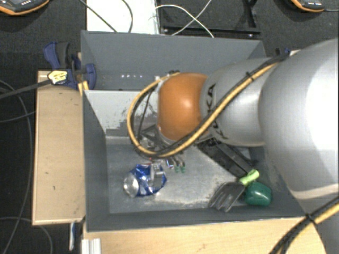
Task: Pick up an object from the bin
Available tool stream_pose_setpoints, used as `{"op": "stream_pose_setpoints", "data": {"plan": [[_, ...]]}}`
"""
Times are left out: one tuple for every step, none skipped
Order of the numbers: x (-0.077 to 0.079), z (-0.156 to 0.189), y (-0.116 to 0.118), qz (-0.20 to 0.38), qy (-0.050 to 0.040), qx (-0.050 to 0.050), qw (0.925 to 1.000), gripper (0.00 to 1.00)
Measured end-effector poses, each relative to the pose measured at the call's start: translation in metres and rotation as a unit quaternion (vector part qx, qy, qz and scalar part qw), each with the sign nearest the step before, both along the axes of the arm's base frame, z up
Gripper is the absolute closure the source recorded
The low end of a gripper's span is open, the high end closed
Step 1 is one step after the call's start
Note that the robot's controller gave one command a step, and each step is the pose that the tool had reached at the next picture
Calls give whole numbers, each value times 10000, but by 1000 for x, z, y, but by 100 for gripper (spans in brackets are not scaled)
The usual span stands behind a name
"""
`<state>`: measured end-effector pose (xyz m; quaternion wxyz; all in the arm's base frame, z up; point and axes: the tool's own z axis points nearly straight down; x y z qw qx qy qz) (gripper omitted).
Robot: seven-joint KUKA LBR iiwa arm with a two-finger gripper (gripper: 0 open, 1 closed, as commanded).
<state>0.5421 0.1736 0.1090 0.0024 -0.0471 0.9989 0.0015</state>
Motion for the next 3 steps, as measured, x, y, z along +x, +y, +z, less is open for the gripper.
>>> {"op": "stream_pose_setpoints", "data": {"plan": [[-19, -40, -12, -380, 2, 7, 9993, 0], [-7, -35, -11, -339, -26, 31, 9994, 100], [-7, -35, -11, -341, -26, 31, 9994, 100]]}}
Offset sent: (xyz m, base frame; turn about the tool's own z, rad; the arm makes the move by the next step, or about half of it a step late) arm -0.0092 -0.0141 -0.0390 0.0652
